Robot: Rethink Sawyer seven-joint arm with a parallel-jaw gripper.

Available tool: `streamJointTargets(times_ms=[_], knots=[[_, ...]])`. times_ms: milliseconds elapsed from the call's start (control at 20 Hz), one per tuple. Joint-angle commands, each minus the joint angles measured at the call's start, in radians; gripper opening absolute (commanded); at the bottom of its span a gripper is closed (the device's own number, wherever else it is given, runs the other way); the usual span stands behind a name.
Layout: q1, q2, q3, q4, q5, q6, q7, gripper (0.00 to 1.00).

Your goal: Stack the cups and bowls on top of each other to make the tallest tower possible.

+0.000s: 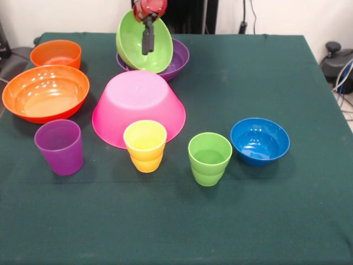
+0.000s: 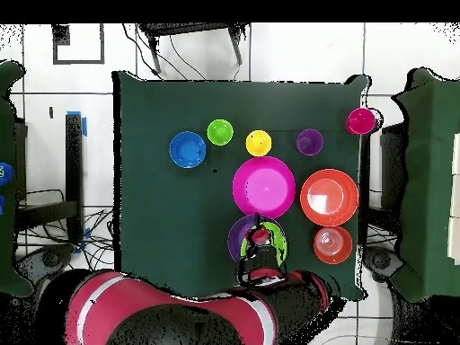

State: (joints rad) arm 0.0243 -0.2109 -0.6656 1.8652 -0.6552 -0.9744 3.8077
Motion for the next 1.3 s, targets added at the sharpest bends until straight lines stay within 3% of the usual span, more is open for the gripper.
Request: streamJointTargets(times_ms=[50,550,1100,1300], knots=[[0.049,0.035,0.135,-0.088,0.085,0.07,-0.169,1.0],[0.089,-0.008,0.139,-0.083,0.055,0.13,-0.098,1.0],[0.101,0.014,0.15,-0.104,0.089,0.14,-0.105,1.0],[0.085,0.049,0.177,-0.144,0.012,0.188,-0.086,1.0]])
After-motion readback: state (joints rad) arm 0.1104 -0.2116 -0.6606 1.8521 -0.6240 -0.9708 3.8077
